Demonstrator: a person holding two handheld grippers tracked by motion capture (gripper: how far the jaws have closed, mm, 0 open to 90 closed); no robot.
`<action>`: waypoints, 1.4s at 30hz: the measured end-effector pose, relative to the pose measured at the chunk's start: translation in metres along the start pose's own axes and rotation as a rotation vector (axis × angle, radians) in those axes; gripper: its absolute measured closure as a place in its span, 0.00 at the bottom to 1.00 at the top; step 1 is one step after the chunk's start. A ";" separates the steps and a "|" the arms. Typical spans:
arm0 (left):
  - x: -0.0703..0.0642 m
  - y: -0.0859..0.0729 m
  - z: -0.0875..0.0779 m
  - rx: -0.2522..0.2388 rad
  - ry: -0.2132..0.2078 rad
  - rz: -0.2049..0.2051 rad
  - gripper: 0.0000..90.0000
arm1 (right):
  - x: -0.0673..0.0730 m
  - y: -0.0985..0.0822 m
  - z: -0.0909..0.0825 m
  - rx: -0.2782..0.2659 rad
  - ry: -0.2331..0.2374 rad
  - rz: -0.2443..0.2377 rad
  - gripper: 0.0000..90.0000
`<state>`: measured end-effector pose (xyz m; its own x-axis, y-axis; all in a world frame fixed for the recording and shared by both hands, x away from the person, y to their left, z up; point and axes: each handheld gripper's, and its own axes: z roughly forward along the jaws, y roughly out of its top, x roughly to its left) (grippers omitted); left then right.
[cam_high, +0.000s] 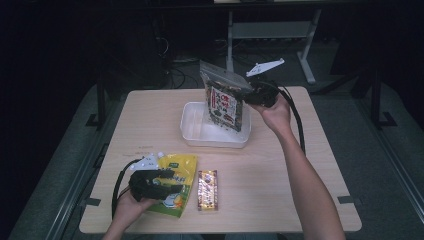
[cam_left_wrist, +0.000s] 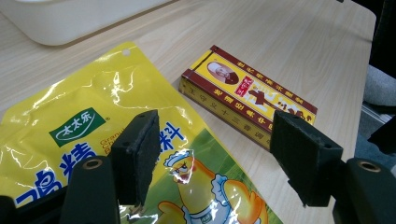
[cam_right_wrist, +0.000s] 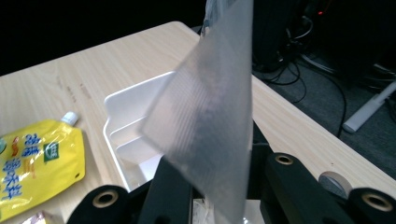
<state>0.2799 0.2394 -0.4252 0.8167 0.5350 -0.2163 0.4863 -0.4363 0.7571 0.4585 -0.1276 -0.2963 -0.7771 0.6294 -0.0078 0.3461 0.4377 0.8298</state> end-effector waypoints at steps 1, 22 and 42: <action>0.000 0.000 0.000 0.000 0.000 0.000 0.37 | 0.000 0.000 0.000 0.000 0.000 0.000 0.87; 0.000 0.000 0.000 0.000 -0.002 -0.005 0.36 | -0.019 -0.013 0.006 -0.001 0.021 0.043 0.82; 0.000 0.001 0.001 0.006 0.010 -0.001 0.34 | -0.018 -0.027 -0.009 -0.013 0.025 0.127 0.48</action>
<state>0.2804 0.2379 -0.4250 0.8134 0.5422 -0.2109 0.4889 -0.4405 0.7529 0.4586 -0.1566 -0.3139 -0.7404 0.6629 0.1114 0.4357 0.3470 0.8305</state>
